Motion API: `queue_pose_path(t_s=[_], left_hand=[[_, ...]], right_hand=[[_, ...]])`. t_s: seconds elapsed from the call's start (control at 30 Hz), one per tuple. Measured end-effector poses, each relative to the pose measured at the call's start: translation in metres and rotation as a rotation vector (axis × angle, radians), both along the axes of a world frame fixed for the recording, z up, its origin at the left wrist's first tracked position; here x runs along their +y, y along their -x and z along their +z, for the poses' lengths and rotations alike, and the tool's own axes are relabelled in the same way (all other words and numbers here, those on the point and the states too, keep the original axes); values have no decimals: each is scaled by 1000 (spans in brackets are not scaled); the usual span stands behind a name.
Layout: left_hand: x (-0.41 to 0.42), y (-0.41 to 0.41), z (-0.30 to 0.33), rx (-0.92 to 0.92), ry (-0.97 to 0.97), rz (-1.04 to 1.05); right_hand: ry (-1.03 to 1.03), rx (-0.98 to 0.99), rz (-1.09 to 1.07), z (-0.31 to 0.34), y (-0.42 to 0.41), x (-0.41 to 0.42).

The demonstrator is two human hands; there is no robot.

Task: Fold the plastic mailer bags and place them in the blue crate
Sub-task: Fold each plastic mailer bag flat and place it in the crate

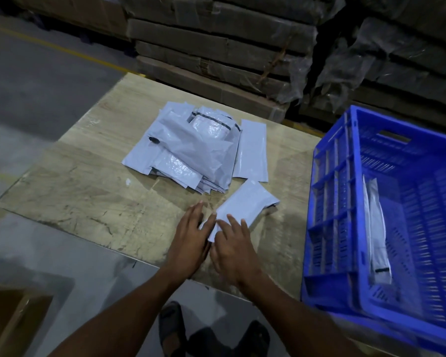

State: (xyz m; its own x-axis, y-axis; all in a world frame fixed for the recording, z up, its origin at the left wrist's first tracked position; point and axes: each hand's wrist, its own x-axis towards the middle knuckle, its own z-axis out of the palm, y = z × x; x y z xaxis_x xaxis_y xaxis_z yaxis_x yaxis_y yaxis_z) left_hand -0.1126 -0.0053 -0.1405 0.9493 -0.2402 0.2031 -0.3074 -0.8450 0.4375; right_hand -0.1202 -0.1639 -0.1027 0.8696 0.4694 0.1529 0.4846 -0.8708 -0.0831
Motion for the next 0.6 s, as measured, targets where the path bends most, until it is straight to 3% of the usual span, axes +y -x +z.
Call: queue_pose_path(t_s=[0.1, 0.2, 0.4, 0.6], left_hand=[[22, 0, -10, 20, -26, -64], [52, -5, -16, -9, -109, -166], [104, -15, 2, 29, -328, -327], [115, -23, 12, 86, -331, -408]], right_hand=[[-171, 24, -2, 0, 10, 15], [-181, -36, 99, 0, -3, -2], [84, 277, 230, -8, 0, -59], [225, 229, 86, -17, 27, -34]])
